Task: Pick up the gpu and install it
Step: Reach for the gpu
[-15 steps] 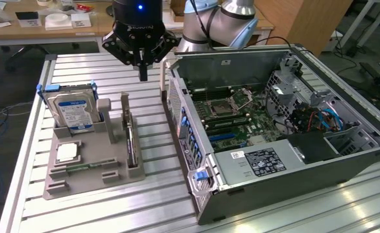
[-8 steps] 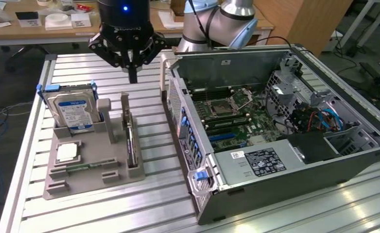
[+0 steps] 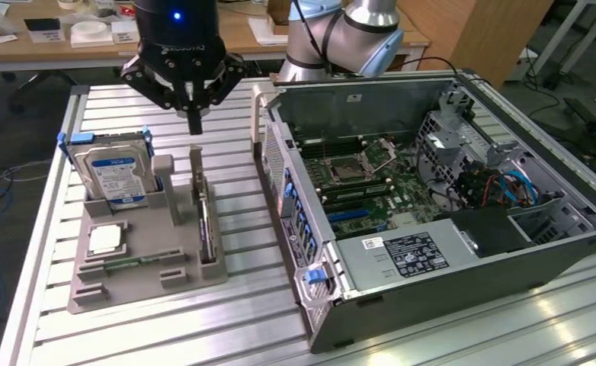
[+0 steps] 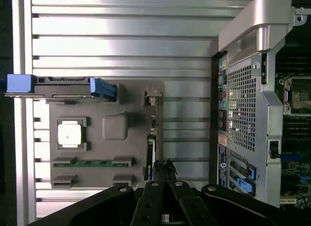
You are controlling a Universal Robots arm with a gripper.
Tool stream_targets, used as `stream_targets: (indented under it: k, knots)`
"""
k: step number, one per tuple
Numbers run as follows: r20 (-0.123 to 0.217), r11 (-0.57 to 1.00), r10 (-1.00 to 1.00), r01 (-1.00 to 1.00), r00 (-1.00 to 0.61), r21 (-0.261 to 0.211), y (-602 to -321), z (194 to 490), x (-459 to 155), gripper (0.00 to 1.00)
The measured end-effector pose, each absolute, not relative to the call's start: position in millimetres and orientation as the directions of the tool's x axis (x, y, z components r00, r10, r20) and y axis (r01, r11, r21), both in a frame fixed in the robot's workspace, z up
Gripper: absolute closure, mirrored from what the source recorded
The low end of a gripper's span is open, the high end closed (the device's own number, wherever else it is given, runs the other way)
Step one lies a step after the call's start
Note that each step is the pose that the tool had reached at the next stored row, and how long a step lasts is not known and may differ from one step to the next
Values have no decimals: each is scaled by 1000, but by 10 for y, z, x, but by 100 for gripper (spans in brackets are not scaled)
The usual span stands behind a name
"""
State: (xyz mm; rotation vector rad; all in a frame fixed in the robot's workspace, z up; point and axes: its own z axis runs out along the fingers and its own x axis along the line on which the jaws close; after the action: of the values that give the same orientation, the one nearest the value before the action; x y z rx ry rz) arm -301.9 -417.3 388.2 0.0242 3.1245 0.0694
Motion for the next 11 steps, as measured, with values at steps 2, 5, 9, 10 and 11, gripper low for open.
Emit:
stream_targets:
  k: [2,5,9,10,11]
  knots:
    - [-16,999,16,15,-1000,45,-4181,3882,-3060,89]
    - [-16,999,15,15,-1000,45,-4188,3881,-3114,89]
    - [-16,999,15,15,-1000,45,-4189,3879,-3162,89]
    - [-16,999,15,15,-1000,45,-4189,3878,-3168,89]
    - [-15,999,15,15,-1000,45,-4189,3878,-3172,89]
